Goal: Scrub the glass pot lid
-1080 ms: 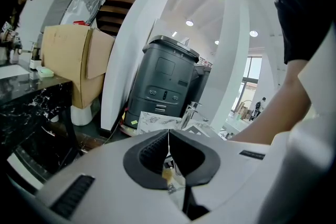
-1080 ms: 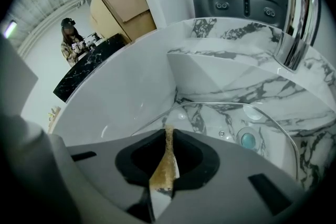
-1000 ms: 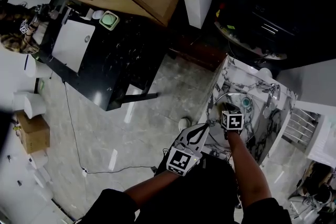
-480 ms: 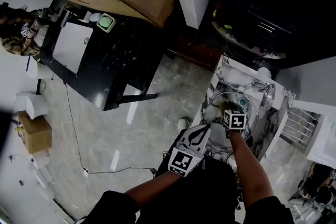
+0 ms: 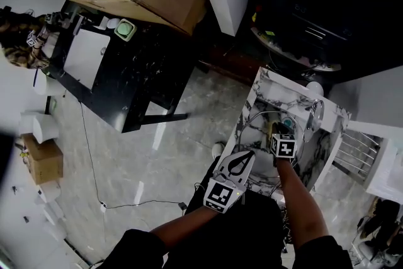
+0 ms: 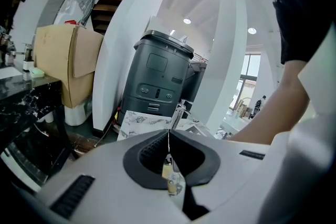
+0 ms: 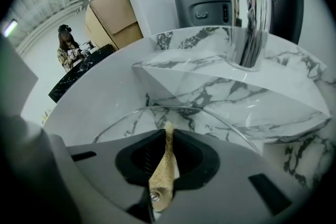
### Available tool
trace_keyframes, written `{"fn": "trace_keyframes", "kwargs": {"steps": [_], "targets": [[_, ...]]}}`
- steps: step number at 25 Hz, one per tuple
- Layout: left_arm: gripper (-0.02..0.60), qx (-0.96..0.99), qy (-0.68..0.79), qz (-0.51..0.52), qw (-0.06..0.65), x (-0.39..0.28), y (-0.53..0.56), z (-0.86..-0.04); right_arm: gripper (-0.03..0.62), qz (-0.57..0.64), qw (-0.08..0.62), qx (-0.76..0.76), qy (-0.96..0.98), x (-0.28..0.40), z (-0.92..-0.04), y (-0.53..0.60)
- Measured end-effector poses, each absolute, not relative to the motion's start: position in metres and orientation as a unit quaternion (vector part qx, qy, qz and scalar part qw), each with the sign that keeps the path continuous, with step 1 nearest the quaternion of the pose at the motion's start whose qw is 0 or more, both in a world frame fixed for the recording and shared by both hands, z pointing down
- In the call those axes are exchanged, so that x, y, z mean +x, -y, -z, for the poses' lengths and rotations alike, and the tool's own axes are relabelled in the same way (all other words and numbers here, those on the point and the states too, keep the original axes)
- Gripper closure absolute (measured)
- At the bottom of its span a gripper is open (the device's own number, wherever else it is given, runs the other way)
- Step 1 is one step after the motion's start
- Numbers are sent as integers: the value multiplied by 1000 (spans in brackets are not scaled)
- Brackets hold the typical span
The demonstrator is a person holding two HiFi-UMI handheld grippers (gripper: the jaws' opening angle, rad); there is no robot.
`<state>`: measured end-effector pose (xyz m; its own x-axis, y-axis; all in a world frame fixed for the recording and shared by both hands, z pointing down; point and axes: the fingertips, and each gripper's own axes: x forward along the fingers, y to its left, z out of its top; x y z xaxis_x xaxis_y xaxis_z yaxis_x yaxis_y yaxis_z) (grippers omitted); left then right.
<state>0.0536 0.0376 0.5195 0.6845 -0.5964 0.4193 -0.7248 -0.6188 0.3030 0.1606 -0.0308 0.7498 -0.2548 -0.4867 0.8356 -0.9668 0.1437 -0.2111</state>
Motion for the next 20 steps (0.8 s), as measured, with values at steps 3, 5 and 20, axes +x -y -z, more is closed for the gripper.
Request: {"fn": "trace_keyframes", "kwargs": {"steps": [3,5,20], "targets": [[563,889,372,-139,230,58,-40,-519,534,-385,309,532,688,172,-750,29],[563,890,368,-145,227,62,-41,-518,534,-382,311,534,687,180,-751,28],[563,889,370,-145,226,84,-52,-516,534,-369,333,545,675,227,-749,13]]}}
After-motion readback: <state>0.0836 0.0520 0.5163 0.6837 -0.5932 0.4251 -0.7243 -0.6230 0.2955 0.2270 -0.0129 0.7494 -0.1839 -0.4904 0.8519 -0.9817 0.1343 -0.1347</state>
